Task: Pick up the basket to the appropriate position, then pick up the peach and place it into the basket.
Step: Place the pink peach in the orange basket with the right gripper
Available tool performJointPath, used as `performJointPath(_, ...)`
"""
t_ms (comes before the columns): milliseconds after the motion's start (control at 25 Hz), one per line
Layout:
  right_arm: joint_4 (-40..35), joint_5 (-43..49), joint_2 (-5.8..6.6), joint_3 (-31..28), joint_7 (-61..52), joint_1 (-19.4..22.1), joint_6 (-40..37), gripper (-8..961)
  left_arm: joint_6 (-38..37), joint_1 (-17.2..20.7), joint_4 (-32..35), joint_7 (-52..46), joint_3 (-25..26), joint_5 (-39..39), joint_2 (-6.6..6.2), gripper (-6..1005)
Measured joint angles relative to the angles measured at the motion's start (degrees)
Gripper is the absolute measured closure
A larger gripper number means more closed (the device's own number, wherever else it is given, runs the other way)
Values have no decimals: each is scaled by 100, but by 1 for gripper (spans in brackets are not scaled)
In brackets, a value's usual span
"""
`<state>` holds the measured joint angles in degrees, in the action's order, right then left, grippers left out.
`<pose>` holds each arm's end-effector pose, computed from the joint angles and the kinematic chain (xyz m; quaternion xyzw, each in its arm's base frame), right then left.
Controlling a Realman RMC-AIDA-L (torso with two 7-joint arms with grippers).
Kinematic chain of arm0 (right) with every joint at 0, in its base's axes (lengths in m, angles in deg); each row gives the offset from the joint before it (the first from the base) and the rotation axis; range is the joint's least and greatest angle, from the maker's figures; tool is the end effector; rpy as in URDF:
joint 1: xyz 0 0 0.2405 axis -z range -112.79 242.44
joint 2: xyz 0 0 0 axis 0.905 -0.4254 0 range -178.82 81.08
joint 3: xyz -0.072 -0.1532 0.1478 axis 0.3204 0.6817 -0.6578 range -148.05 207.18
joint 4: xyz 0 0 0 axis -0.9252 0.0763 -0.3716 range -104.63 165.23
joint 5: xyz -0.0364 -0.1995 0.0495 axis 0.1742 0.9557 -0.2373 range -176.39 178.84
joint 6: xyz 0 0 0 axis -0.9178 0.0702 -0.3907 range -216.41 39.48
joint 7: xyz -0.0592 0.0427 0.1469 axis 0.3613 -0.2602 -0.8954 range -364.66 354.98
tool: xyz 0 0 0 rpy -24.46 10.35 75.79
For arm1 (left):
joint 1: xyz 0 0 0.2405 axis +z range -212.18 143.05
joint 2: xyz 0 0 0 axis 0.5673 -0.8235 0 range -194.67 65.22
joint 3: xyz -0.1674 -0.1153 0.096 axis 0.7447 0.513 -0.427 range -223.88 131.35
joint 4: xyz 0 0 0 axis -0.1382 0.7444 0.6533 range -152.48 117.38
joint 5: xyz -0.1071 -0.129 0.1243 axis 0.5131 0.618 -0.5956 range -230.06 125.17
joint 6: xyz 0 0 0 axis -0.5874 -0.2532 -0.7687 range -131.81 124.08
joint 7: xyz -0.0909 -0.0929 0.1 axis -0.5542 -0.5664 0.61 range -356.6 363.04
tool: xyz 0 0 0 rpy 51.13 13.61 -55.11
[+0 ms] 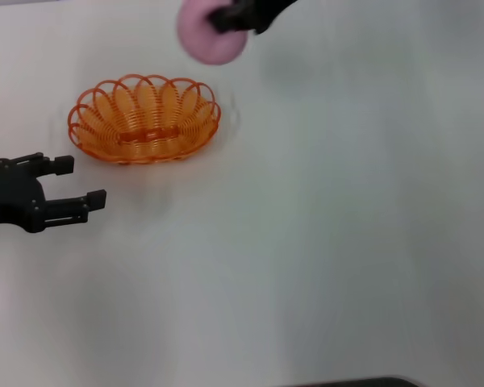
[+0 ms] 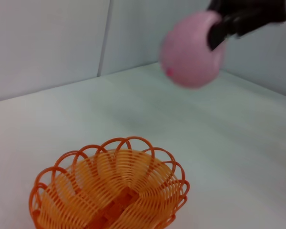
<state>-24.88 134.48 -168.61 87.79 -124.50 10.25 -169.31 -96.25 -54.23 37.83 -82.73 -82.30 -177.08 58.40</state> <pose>0.0768 0.4051 -0.0106 -0.9761 0.1768 0.0326 0.1218 -0.2753 0.2850 0.0234 -0.9327 -0.2731 -0.1585 0.1742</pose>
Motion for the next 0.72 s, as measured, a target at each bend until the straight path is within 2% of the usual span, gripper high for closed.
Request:
performJointPath(160, 1259, -477, -18, 560, 528, -286, 1027, 900, -8, -28, -4, -1, -1, 0, 14, 156)
performJointPath(320, 1972, -776, -58, 836, 906, -447, 1834, 867, -8, -75, -26, -1, 0, 1, 23, 156)
performJointPath(520, 2479, -1673, -64, 1221, 1554, -465, 2318, 826, -9, -110, -42, -1, 0, 1, 42, 156)
performJointPath(720, 2540, -1856, -61, 1303, 1654, -415, 2290, 785, -8, -117, -48, -1, 0, 1, 45, 156)
